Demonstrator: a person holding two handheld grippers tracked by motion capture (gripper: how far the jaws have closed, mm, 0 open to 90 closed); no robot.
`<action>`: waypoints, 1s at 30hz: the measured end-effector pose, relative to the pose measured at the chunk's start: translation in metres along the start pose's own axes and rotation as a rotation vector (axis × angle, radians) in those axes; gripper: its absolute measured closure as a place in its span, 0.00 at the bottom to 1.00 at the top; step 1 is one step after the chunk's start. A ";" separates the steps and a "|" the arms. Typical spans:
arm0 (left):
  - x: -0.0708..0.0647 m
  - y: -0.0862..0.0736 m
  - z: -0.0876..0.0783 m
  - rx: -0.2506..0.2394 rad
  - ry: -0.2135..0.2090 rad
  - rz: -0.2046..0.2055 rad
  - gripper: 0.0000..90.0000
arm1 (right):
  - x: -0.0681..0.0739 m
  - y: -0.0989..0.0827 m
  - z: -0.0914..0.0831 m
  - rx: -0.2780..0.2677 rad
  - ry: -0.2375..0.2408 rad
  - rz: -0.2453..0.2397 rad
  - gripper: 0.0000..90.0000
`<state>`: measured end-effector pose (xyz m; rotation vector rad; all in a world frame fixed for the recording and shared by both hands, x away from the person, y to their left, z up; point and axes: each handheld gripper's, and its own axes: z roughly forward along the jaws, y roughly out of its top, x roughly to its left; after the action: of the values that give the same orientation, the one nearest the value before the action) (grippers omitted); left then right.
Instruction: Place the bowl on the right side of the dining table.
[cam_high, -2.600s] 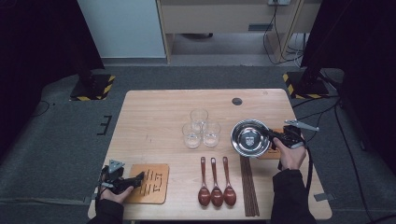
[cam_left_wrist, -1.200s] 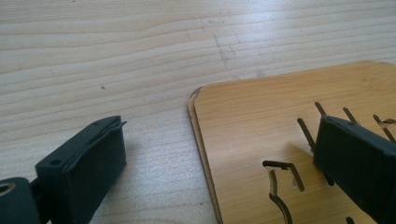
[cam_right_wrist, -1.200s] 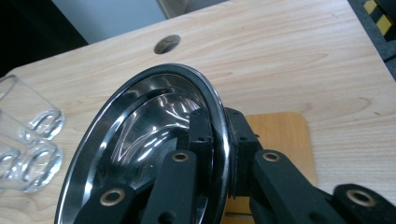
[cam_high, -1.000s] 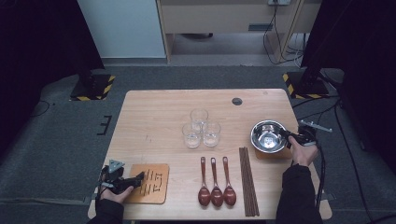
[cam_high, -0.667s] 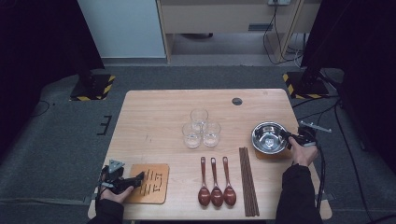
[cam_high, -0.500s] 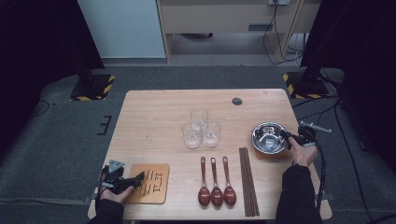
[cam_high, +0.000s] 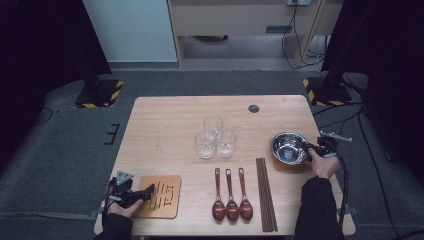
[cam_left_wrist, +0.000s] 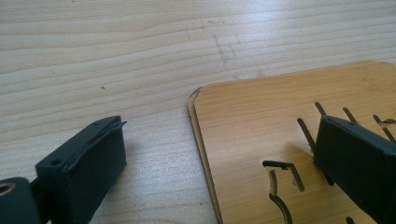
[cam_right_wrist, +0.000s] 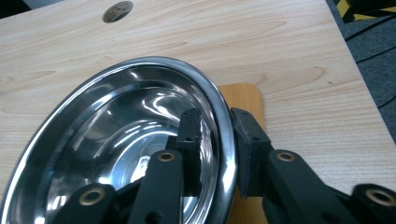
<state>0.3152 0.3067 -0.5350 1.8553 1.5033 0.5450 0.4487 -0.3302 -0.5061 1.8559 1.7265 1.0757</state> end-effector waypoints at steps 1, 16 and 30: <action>0.000 0.000 0.000 0.000 0.000 0.000 0.02 | 0.000 -0.001 0.000 -0.006 -0.005 0.002 0.82; 0.000 0.000 0.000 0.000 0.000 0.000 0.02 | -0.001 0.000 -0.005 -0.042 0.013 -0.011 0.58; -0.002 0.000 -0.001 -0.009 -0.003 0.003 0.06 | 0.003 0.002 -0.018 -0.100 -0.015 -0.043 0.43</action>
<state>0.3140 0.3054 -0.5344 1.8512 1.4937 0.5492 0.4364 -0.3317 -0.4919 1.7543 1.6654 1.1078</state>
